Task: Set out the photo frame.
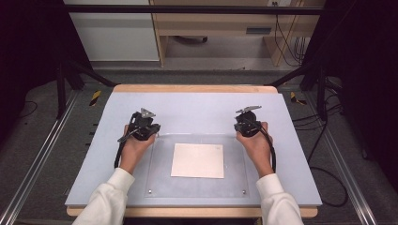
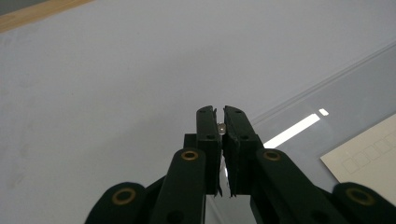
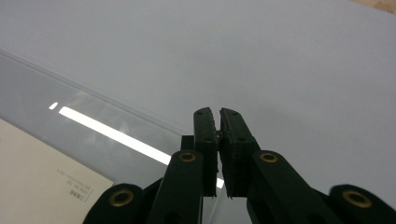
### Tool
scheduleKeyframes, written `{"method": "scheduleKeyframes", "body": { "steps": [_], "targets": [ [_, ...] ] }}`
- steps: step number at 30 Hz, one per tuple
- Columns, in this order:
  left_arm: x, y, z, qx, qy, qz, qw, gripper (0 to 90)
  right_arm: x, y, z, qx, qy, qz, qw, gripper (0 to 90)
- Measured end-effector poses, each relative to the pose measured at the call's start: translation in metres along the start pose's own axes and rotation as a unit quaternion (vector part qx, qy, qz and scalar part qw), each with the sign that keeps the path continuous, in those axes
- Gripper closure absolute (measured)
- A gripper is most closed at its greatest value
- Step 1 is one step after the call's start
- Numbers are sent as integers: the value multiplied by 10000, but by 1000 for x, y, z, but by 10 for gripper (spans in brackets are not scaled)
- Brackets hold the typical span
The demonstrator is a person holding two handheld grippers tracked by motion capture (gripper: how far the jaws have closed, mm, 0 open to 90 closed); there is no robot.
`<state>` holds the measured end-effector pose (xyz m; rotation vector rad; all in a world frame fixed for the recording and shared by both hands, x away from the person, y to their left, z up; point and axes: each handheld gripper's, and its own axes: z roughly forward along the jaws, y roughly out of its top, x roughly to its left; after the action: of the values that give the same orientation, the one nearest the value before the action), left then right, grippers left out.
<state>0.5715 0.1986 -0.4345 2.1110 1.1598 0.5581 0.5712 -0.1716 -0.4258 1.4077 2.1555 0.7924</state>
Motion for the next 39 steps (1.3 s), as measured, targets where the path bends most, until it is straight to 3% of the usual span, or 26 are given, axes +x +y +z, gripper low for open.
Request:
{"method": "scheduleKeyframes", "body": {
  "steps": [23,39],
  "targets": [
    [10,9,6,184,-261,-126,9994,852,-4,10,5,220,72,37,9997,861],
    [19,13,11,245,-468,-267,9982,852,-14,13,10,218,283,165,9992,857]
  ]
}}
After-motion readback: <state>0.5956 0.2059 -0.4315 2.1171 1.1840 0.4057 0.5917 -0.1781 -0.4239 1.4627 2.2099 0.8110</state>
